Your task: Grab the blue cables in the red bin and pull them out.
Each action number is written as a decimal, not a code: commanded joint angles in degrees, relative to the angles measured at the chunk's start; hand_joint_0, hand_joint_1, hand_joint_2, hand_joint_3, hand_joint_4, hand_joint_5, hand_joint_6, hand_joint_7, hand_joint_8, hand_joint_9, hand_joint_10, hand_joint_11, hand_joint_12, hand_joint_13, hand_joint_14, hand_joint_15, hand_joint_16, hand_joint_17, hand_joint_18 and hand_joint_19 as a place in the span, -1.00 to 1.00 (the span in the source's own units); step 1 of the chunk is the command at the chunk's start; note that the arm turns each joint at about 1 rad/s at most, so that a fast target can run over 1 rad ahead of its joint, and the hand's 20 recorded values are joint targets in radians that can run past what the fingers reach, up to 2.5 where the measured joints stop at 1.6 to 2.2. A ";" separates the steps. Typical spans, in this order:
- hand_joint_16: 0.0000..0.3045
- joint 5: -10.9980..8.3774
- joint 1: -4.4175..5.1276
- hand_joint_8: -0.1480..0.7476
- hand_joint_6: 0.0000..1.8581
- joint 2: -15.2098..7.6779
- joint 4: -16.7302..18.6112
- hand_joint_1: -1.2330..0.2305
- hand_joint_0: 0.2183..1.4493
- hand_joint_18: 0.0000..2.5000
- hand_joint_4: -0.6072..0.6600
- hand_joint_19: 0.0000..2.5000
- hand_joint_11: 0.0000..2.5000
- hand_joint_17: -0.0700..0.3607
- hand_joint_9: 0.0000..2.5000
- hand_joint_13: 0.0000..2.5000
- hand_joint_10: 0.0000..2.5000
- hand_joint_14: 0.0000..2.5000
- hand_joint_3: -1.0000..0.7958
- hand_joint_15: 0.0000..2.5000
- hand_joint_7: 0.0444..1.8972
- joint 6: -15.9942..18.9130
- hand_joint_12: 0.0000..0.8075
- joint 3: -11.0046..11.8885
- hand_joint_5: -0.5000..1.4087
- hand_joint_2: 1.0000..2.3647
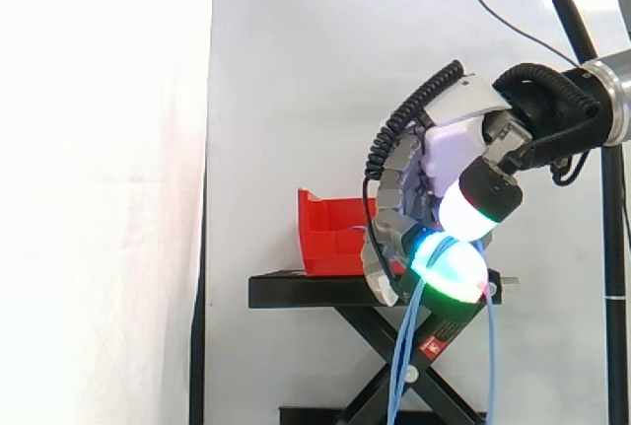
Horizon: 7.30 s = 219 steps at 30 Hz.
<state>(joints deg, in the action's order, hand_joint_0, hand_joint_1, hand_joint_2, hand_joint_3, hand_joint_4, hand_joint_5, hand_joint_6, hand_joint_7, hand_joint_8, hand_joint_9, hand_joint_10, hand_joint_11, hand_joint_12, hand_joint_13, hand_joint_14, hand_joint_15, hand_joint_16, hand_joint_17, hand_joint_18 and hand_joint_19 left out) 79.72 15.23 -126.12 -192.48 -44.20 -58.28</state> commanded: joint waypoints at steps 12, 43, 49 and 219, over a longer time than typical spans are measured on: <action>-0.77 0.00 -0.03 -0.06 -0.58 0.00 -0.27 -0.39 0.13 -0.25 0.14 -0.01 0.18 -0.31 -0.21 -0.22 -1.00 0.33 -1.00 -0.01 -0.16 -0.13 -0.25 0.01 0.46 -1.00; -0.76 0.18 -0.03 -0.07 -0.55 0.17 -0.44 -0.42 0.05 -0.29 0.14 -0.02 -0.06 -0.30 -0.42 -0.25 0.72 0.51 -1.00 -0.07 -0.18 -0.22 -0.23 0.01 0.43 -1.00; -0.76 0.00 0.06 -0.05 -0.55 0.96 -0.44 -0.42 -0.01 -0.29 0.14 -0.03 -0.06 -0.29 -0.43 -0.25 0.73 0.51 -1.00 -0.08 -0.19 -0.40 -0.23 0.01 0.42 -1.00; -0.74 0.53 0.85 -0.01 -0.14 2.37 -8.44 -0.66 0.15 -0.40 0.24 -0.06 0.00 -0.26 -0.46 -0.25 0.60 0.34 -0.42 -0.06 -0.40 17.97 -0.20 0.01 0.05 -0.97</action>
<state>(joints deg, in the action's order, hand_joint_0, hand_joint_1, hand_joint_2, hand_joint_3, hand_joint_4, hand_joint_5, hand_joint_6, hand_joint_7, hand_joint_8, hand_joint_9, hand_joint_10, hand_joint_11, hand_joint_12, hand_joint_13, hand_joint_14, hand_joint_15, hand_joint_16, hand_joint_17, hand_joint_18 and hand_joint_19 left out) 80.24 16.07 -123.74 -200.92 -26.26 -58.26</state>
